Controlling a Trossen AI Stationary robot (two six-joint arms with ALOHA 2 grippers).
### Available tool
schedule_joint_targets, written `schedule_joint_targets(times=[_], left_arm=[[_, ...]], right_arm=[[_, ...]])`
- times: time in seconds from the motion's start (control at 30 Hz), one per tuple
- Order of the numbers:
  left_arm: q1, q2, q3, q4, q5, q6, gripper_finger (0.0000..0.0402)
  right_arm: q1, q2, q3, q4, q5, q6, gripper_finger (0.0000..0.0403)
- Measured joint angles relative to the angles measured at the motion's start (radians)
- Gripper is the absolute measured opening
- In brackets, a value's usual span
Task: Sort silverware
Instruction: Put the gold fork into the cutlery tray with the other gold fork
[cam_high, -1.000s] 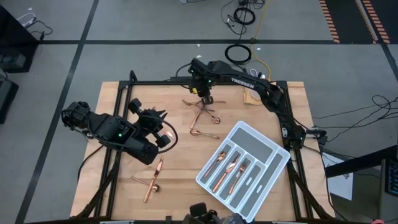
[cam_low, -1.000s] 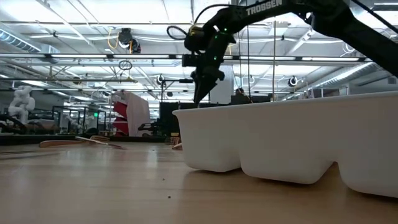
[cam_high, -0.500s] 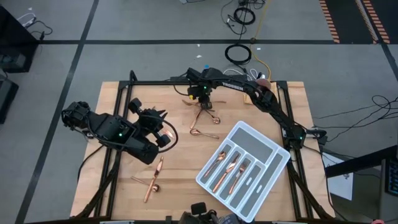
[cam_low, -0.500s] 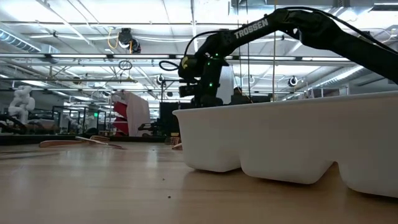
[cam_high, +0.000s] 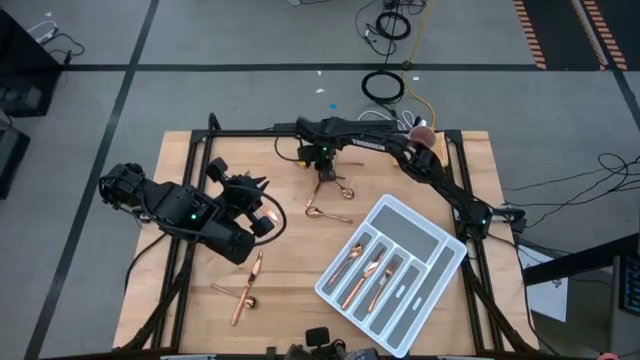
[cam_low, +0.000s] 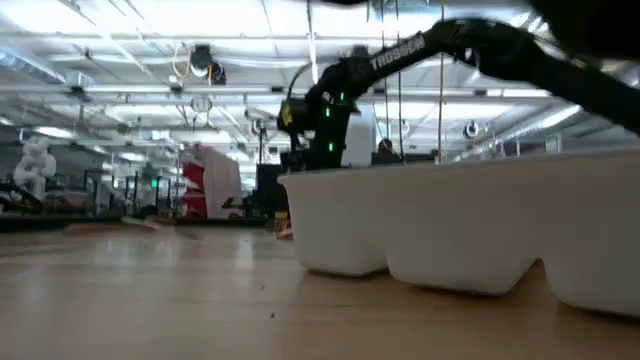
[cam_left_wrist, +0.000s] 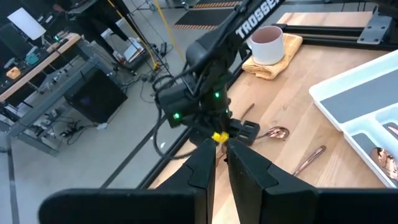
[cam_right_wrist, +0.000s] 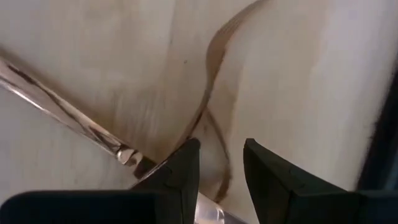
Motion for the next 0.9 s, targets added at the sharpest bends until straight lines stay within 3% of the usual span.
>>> schedule_joint_targets(times=[0.23,0.4,0.9], left_arm=[[0.0,0.0,0.0,0.0,0.0,0.016,0.0048],[0.0,0.0,0.0,0.0,0.003,0.024,0.0048],[0.0,0.0,0.0,0.0,0.003,0.033,0.0048]], right_arm=[[-0.001,0.011,-0.001,0.01,0.055,0.009,0.011],[-0.005,0.022,-0.001,0.009,0.051,0.04,0.0077],[-0.006,0.015,-0.001,0.01,0.056,0.173,0.0048]])
